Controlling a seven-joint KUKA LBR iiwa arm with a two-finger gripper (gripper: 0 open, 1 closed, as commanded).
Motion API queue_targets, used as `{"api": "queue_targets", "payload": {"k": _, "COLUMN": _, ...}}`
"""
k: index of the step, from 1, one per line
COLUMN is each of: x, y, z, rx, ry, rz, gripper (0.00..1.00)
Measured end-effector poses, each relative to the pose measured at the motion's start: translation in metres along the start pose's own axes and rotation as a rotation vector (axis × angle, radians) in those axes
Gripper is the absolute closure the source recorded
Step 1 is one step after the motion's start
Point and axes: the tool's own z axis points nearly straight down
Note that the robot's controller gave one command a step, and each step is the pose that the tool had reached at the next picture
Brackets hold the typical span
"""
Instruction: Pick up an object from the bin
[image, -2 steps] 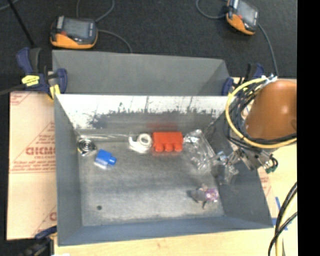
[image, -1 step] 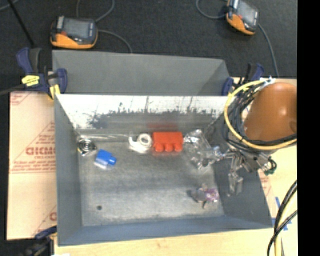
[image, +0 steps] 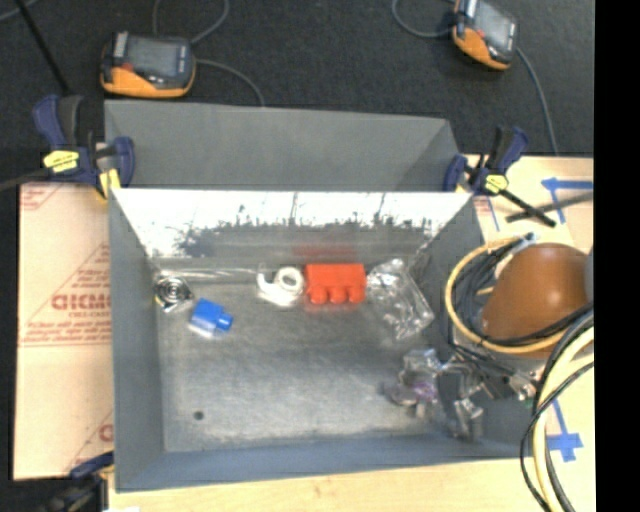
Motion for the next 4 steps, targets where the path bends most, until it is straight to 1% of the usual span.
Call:
{"api": "queue_targets", "payload": {"k": 1, "x": -0.001, "y": 0.0, "z": -0.003, "rx": 0.002, "ry": 0.0, "rz": -0.004, "gripper": 1.0}}
{"api": "queue_targets", "payload": {"k": 2, "x": -0.002, "y": -0.001, "z": -0.003, "rx": 0.003, "ry": -0.002, "rz": -0.006, "gripper": 0.0}}
{"api": "queue_targets", "payload": {"k": 3, "x": -0.048, "y": 0.008, "z": 0.009, "rx": 0.003, "ry": -0.002, "rz": -0.329, "gripper": 0.0}}
{"api": "queue_targets", "payload": {"k": 4, "x": -0.047, "y": 0.008, "z": 0.009, "rx": 0.002, "ry": -0.002, "rz": -0.325, "gripper": 1.0}}
